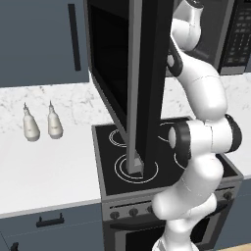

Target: Open the microwave, place the bowl with waffle inside the microwave, then close the microwave door and turn it on.

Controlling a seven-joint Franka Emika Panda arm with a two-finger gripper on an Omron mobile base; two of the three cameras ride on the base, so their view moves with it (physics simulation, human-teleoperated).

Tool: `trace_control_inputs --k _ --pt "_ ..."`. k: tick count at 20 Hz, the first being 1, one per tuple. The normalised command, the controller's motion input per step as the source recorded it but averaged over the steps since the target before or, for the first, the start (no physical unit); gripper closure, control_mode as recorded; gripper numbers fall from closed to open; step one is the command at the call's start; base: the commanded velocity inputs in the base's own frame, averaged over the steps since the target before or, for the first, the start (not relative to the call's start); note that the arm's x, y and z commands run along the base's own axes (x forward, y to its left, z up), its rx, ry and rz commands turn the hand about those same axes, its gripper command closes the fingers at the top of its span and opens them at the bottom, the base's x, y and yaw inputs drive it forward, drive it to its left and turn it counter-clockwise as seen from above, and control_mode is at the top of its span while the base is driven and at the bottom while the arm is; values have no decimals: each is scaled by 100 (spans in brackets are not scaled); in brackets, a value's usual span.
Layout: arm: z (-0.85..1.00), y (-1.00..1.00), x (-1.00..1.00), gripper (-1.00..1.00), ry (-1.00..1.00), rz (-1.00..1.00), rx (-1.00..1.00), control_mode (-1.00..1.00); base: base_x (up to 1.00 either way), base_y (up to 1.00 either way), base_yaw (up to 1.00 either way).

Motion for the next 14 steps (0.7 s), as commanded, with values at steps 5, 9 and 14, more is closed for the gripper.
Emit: trace_control_inputs --k 5,9,14 --pt "0 -25 -45 -100 -40 0 2 -100 0 0 0" --pt "-6 -18 -95 -100 -42 0 4 -100 0 0 0" --pt "9 4 -100 -100 -40 -1 0 -100 0 0 0"
